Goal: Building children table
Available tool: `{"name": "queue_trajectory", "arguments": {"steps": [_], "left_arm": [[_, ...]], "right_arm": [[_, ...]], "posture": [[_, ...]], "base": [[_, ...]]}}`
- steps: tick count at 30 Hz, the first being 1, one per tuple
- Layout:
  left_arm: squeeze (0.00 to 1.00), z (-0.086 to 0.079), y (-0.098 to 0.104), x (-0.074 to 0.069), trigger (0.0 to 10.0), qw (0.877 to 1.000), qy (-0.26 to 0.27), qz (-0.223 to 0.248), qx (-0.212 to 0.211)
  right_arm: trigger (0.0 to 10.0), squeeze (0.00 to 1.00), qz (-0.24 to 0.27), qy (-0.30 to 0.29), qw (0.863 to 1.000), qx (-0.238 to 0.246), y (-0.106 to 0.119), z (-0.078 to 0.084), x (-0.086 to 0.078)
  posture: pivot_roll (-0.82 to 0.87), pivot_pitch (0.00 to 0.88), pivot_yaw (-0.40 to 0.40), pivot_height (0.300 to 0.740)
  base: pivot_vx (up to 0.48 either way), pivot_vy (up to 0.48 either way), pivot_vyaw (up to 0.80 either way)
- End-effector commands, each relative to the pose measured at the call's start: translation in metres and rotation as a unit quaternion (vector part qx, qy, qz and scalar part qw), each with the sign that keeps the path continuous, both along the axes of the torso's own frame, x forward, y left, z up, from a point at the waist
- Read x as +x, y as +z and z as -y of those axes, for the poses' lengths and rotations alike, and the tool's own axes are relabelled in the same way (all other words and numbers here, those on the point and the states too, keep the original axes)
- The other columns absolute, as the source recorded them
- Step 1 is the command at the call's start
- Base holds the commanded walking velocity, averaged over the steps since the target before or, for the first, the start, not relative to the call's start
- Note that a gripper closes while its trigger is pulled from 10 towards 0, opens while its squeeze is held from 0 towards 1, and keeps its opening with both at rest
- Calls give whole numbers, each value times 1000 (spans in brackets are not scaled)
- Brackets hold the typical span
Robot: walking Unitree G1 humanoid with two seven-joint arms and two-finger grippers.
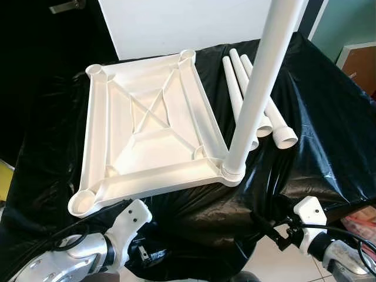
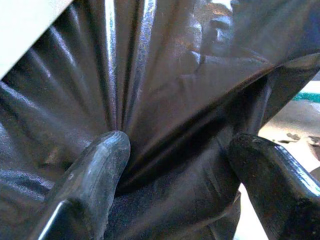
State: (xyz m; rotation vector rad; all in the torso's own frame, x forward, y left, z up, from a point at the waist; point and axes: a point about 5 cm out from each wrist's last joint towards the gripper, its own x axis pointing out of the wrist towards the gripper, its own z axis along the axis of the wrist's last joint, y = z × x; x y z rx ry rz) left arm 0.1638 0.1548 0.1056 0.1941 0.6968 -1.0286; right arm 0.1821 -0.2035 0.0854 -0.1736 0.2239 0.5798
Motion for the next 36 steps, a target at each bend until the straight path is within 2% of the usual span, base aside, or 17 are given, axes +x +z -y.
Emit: {"name": "queue_trajectory", "arguments": {"steps": [1, 7, 9, 12, 14, 17, 24, 26, 28, 36], "left_arm": [[0, -5, -13, -14, 10000, 997, 7, -79, -11], [0, 1, -2, -20, 10000, 995, -23, -84, -46], [0, 5, 13, -20, 10000, 992, -30, -74, -94], [0, 6, 19, -20, 10000, 991, -33, -69, -113], [0, 11, 45, -14, 10000, 983, -39, -36, -178], [0, 12, 56, -9, 10000, 979, -40, -19, -197], [0, 7, 69, 3, 10000, 980, -28, 32, -192], [0, 5, 71, 7, 10000, 984, -19, 49, -171], [0, 5, 71, 13, 10000, 983, 3, 71, -168], [0, 13, 76, 34, 10000, 967, 89, 142, -191]], "right_arm": [[10000, 0, -35, 3, 999, 15, -11, 1, -7], [10000, 0, -43, 19, 999, 17, -10, 1, -10], [10000, 0, -41, 30, 998, 25, -5, 2, -12], [10000, 0, -37, 33, 998, 27, -2, 3, -12], [10000, 0, -21, 33, 999, 36, 10, 11, -9], [10000, 0, -12, 32, 999, 37, 16, 15, -6], [10000, 0, 20, 30, 999, 30, 28, 18, 1], [10000, 0, 40, 27, 998, 30, 34, 15, 6], [10000, 0, 58, 25, 998, 30, 37, 10, 9], [10000, 0, 105, 7, 994, 34, 42, 2, 18]], "posture": [[-84, 178, 43, 740], [-83, 178, 44, 740], [-84, 176, 45, 740], [-84, 176, 45, 740], [-84, 174, 45, 740], [-85, 172, 46, 740], [-87, 167, 47, 740], [-87, 165, 47, 740], [-85, 165, 47, 740], [-81, 167, 38, 740]], "base": [[0, 0, 0], [0, 0, 0], [0, 0, 0], [0, 0, 0], [0, 0, 0], [0, 0, 0], [0, 0, 0], [0, 0, 0], [0, 0, 0], [0, 0, 0]]}}
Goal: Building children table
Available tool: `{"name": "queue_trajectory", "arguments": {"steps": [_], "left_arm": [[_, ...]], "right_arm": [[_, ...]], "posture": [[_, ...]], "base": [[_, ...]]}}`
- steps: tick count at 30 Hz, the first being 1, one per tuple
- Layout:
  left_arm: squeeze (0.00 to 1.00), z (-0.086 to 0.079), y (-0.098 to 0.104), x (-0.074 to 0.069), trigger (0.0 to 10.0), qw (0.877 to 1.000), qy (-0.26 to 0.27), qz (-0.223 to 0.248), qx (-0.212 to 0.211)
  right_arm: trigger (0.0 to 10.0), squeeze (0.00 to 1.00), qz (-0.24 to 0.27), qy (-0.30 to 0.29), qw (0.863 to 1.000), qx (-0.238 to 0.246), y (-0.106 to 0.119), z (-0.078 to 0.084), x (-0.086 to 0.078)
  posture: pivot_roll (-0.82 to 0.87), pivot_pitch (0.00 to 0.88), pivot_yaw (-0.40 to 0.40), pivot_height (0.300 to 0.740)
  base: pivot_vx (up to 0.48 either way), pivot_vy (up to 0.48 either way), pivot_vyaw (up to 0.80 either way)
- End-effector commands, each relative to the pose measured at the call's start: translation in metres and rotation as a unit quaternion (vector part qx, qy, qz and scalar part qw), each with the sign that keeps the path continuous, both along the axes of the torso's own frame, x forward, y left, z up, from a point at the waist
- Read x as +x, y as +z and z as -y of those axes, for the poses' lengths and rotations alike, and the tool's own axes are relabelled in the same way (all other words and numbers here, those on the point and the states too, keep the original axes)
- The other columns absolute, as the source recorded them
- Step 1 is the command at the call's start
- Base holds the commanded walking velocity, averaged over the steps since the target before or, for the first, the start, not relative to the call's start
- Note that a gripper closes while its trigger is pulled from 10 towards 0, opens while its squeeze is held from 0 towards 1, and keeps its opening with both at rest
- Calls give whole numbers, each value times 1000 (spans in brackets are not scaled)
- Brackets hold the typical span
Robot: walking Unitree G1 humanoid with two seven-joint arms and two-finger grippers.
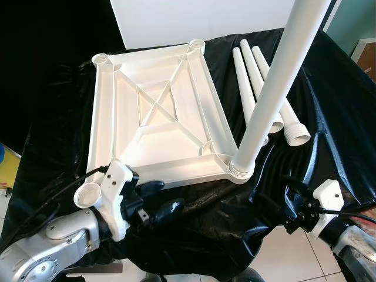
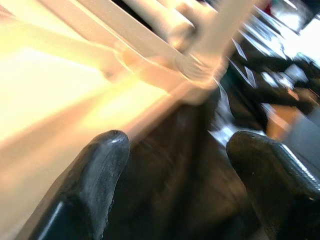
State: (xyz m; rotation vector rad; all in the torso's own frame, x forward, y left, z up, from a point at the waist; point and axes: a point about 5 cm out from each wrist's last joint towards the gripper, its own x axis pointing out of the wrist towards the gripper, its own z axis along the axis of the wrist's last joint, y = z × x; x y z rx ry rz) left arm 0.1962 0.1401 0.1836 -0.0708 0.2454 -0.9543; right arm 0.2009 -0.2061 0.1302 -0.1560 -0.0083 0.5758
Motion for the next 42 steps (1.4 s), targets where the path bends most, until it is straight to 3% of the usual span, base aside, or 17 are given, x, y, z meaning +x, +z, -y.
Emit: {"name": "queue_trajectory", "arguments": {"steps": [1, 6, 8, 13, 17, 21, 26, 30, 35, 38, 39, 42], "left_arm": [[0, -1, 0, 6, 10000, 999, 35, 20, 4], [0, 10, 3, 26, 10000, 991, 102, 88, 18], [0, 11, 2, 27, 10000, 990, 104, 93, 21], [0, 26, -3, 29, 10000, 991, 70, 108, 28], [0, 47, -18, 26, 10000, 995, -24, 89, 40], [0, 50, -21, 26, 10000, 994, -38, 88, 46], [0, 62, -37, 28, 10000, 988, -83, 93, 87], [0, 70, -49, 39, 10000, 981, -85, 113, 132], [0, 71, -57, 60, 10000, 973, -30, 138, 184], [0, 70, -57, 70, 10000, 968, -12, 150, 202], [0, 70, -54, 82, 10000, 965, 13, 158, 208], [0, 70, -52, 88, 10000, 965, 23, 160, 208]], "right_arm": [[10000, 0, 3, -2, 1000, -5, -2, -2, 0], [10000, 0, 32, -18, 999, 12, 3, -13, 15], [10000, 0, 35, -19, 999, 14, 3, -14, 16], [10000, 0, 48, -29, 998, 22, 4, -22, 25], [10000, 0, 68, -34, 997, 31, 6, -34, 41], [10000, 0, 71, -35, 996, 32, 6, -37, 44], [10000, 0, 82, -38, 995, 39, 6, -44, 59], [10000, 0, 92, -43, 994, 42, 7, -51, 75], [10000, 0, 107, -49, 992, 53, 15, -56, 91], [10000, 0, 109, -44, 991, 56, 16, -61, 97], [10000, 0, 111, -31, 992, 56, 18, -71, 108], [10000, 0, 111, -25, 992, 55, 18, -76, 115]], "posture": [[-81, 168, 37, 740], [-77, 169, 32, 740], [-77, 169, 32, 740], [-74, 169, 29, 740], [-78, 163, 31, 740], [-80, 159, 33, 740], [-80, 150, 32, 740], [-85, 145, 32, 740], [-88, 141, 35, 740], [-92, 141, 35, 740], [-97, 137, 39, 740], [-97, 137, 39, 740]], "base": [[0, 0, 0], [0, 0, 0], [0, 0, 0], [0, 0, 0], [0, 0, 0], [0, 0, 0], [0, 0, 0], [0, 0, 0], [0, 0, 0], [0, 0, 0], [0, 0, 0], [0, 0, 0]]}}
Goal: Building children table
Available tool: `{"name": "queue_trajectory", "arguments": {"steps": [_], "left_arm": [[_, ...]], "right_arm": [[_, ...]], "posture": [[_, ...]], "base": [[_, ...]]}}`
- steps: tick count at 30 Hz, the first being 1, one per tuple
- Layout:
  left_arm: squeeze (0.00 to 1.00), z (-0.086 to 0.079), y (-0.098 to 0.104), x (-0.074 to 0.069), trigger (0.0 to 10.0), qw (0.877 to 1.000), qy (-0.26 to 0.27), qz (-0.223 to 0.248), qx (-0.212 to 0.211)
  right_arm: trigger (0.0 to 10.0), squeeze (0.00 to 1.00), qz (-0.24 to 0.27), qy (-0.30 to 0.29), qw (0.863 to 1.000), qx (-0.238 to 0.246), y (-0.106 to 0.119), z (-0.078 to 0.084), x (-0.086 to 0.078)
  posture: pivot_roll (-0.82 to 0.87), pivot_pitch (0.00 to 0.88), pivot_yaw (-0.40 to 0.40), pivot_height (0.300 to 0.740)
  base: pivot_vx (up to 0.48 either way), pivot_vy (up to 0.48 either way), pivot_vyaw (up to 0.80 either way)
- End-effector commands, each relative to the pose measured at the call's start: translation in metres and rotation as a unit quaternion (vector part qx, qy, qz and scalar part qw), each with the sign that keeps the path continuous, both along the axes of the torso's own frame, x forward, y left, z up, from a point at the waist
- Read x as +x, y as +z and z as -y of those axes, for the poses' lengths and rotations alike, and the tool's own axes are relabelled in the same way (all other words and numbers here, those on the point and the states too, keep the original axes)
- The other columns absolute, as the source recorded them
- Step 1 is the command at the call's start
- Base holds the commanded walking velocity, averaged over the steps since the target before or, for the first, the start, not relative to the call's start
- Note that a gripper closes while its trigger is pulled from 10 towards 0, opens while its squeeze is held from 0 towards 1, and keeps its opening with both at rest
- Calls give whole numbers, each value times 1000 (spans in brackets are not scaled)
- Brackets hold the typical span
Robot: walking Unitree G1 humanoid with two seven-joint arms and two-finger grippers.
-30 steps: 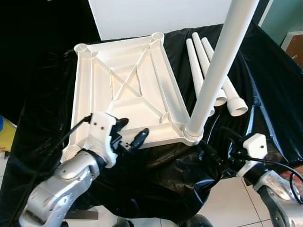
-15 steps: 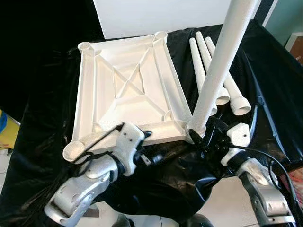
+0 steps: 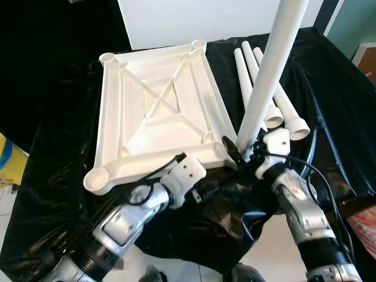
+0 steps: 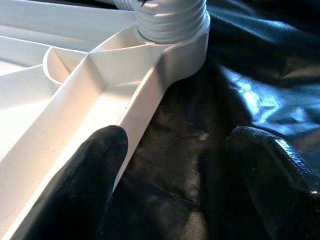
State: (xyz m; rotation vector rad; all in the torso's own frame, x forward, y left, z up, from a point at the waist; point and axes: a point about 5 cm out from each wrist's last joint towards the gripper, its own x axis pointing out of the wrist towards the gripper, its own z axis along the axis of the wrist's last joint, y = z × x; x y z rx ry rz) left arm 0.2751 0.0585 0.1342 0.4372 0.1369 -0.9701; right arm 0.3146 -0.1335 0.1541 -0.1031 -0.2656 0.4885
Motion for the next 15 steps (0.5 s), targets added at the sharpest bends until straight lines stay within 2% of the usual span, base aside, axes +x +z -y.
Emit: {"name": "queue_trajectory", "arguments": {"steps": [1, 10, 13, 14, 15], "left_arm": [[0, -11, -2, 12, 10000, 997, 67, 27, 13], [0, -10, 5, 27, 10000, 994, 98, 46, 1], [0, -3, 11, 15, 10000, 997, 47, 15, -55], [0, -3, 11, 15, 10000, 997, 47, 15, -55], [0, 1, 12, 6, 10000, 998, 12, 0, -69]], "right_arm": [[10000, 0, -5, 8, 1000, -11, -6, -6, 4], [10000, 0, -8, -3, 1000, -12, -7, -7, 21], [10000, 0, -15, -7, 1000, -22, -10, 1, 22], [10000, 0, -15, -7, 1000, -22, -10, 1, 22], [10000, 0, -17, -9, 999, -27, -12, 5, 23]], "posture": [[-97, 131, 40, 740], [-88, 119, 37, 740], [-88, 114, 34, 740], [-88, 114, 34, 740], [-88, 114, 34, 740]], "base": [[0, 0, 0], [0, 0, 0], [0, 0, 0], [0, 0, 0], [0, 0, 0]]}}
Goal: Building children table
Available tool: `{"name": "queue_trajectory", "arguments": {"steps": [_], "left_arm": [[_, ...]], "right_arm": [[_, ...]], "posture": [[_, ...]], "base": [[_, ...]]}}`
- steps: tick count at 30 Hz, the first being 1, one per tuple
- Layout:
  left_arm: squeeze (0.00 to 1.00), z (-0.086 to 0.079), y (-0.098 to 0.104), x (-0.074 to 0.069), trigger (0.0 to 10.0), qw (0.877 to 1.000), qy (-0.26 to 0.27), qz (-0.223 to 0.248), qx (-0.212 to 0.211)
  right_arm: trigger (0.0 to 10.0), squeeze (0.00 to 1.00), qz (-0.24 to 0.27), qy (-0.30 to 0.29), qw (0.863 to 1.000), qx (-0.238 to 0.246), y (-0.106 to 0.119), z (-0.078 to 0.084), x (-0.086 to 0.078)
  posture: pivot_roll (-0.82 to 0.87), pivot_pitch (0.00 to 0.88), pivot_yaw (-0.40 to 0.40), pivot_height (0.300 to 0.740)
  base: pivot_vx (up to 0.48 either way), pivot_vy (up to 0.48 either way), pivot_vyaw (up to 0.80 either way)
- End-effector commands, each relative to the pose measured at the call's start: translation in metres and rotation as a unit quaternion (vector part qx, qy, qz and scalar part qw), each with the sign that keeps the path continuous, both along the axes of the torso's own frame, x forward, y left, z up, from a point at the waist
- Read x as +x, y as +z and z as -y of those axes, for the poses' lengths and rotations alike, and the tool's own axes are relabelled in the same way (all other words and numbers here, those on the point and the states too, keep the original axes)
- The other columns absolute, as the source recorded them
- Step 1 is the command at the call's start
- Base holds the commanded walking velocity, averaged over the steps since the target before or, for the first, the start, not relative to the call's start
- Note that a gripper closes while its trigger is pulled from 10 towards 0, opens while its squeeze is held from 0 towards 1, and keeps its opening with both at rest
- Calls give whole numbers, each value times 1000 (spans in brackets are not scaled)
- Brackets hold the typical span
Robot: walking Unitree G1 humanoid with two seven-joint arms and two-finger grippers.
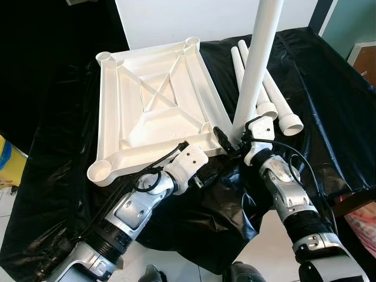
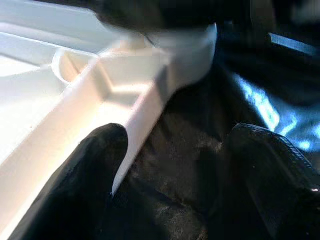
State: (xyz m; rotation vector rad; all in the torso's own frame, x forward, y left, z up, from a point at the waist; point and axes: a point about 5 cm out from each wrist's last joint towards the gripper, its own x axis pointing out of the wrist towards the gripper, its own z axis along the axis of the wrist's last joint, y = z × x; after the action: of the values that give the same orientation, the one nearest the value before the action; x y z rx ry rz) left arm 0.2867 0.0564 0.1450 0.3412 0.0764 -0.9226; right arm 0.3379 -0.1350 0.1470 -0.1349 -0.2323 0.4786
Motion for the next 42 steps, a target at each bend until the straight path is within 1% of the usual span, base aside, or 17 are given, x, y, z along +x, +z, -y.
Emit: {"name": "queue_trajectory", "arguments": {"steps": [1, 2, 5, 6, 7, 8, 14, 17, 22, 23, 25, 27, 28, 32, 35, 38, 42], "left_arm": [[0, -1, 1, -6, 10000, 1000, -12, -9, -14], [0, 2, 1, -13, 10000, 999, -38, -16, -24], [0, 5, 3, -19, 10000, 997, -63, -31, -40], [0, 8, 5, -24, 10000, 995, -81, -36, -53], [0, 8, 5, -24, 10000, 995, -81, -36, -53], [0, 9, 8, -25, 10000, 993, -88, -40, -67], [0, 12, 16, -22, 10000, 991, -83, -39, -97], [0, 11, 23, -12, 10000, 991, -39, -29, -128], [0, 9, 24, -10, 10000, 990, -16, -31, -140], [0, 9, 24, -10, 10000, 989, -10, -34, -143], [0, 9, 24, -10, 10000, 989, -10, -34, -143], [0, 6, 22, -11, 10000, 989, -2, -38, -141], [0, 6, 22, -11, 10000, 989, -2, -38, -141], [0, 3, 20, -11, 10000, 989, 10, -41, -140], [0, 2, 20, -10, 10000, 989, 11, -41, -140], [0, 4, 22, -7, 10000, 989, 15, -37, -145], [0, 5, 23, -6, 10000, 988, 15, -36, -148]], "right_arm": [[10000, 0, -5, -1, 1000, -9, -4, 4, -1], [10000, 0, -5, -3, 1000, -14, -5, 7, 0], [9922, 0, -4, -5, 1000, -19, -5, 10, 1], [3804, 0, -2, -5, 1000, -24, -5, 13, 2], [3804, 0, -2, -5, 1000, -24, -5, 13, 2], [0, 0, 0, -5, 1000, -27, -4, 15, 4], [0, 0, 6, -8, 999, -34, -2, 19, 6], [0, 0, 2, -29, 999, -29, -4, 25, 5], [39, 0, -2, -49, 998, -28, -8, 28, 2], [10000, 0, -7, -62, 998, -22, -10, 29, 0], [10000, 0, -7, -62, 998, -22, -10, 29, 0], [10000, 0, -10, -113, 993, -8, -15, 32, -3], [10000, 0, -10, -113, 993, -8, -15, 32, -3], [10000, 0, -20, -219, 975, 29, -22, 35, -10], [10000, 0, -21, -237, 971, 37, -23, 34, -11], [10000, 0, -42, -317, 945, 74, -30, 22, -14], [10000, 0, -61, -344, 932, 95, -34, 10, -13]], "posture": [[-88, 114, 34, 740], [-89, 112, 35, 740], [-89, 112, 35, 740], [-89, 112, 35, 740], [-89, 112, 35, 740], [-97, 105, 36, 740], [-102, 99, 36, 740], [-103, 94, 33, 740], [-102, 91, 31, 740], [-103, 92, 30, 740], [-103, 92, 30, 740], [-105, 92, 31, 740], [-105, 92, 31, 740], [-110, 90, 37, 740], [-112, 90, 39, 740], [-119, 93, 44, 740], [-121, 94, 49, 740]], "base": [[0, 0, 0], [0, 0, 0], [0, 0, 0], [0, 0, 0], [0, 0, 0], [0, 0, 0], [0, 0, 0], [0, 0, 0], [0, 0, 0], [0, 0, 0], [0, 0, 0], [0, 0, 0], [0, 0, 0], [0, 0, 0], [0, 0, 0], [0, 0, 0], [0, 0, 0]]}}
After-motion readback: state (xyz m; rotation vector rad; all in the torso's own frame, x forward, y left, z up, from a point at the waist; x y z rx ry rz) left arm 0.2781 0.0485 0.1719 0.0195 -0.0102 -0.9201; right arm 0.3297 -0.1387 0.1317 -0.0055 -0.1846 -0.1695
